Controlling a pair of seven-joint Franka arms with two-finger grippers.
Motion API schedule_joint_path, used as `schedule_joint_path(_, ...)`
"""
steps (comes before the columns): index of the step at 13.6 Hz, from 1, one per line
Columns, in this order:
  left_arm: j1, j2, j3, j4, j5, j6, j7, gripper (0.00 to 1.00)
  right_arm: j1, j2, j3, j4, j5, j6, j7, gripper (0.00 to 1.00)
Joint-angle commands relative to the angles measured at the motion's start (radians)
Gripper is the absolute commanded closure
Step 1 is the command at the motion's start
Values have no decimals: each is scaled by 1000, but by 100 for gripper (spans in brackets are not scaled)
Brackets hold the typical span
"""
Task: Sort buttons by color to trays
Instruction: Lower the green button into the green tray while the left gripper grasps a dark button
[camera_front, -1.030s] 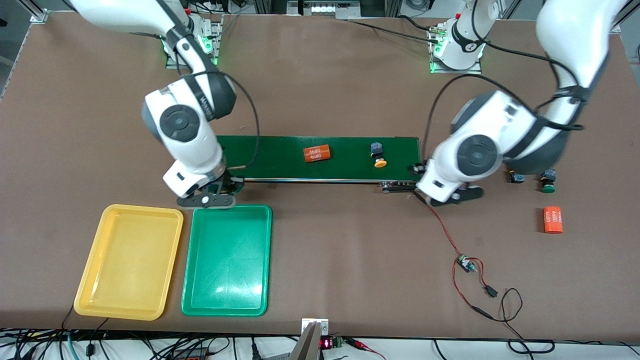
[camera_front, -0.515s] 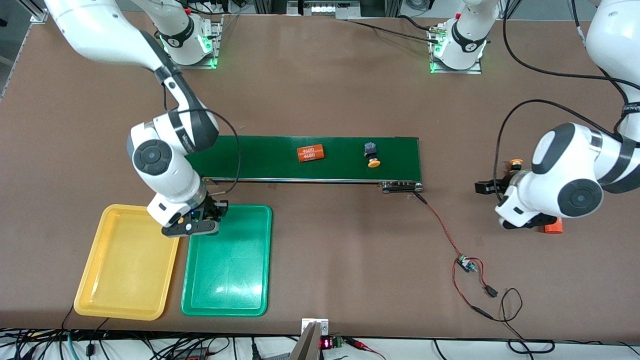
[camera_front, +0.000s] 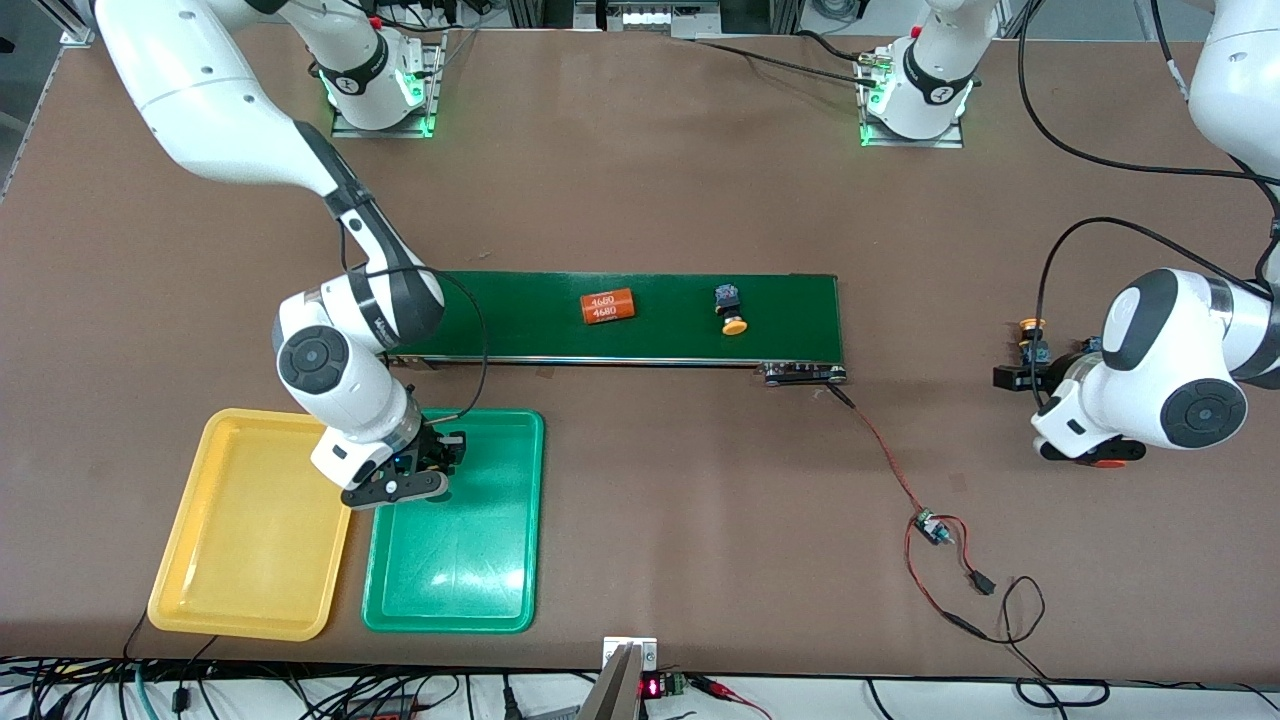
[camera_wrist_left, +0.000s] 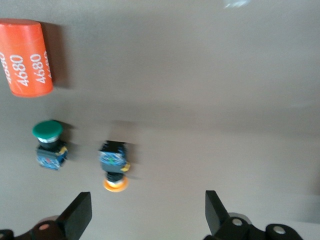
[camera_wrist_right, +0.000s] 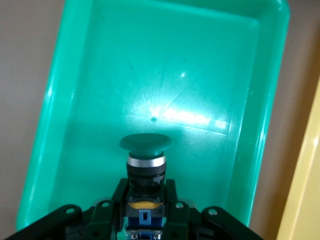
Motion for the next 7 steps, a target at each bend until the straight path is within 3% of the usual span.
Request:
schedule_joint_path(1,-1,-115,104,-213,-3,143,131,0,-6,44,-10,38,7,17,-56,98)
schedule_joint_path(3,2,-162,154,-348,-3,298,180,0,-7,66,-10,38,19,36,-49,94)
schedule_joint_path(5,2,-154,205,-401,-2,369,215,0,-13,66,-10,38,30,38,-50,85)
schedule_joint_path(7,2,-149,237,-444,-3,456,249,0,-19,66,-8,38,33,39,-49,43)
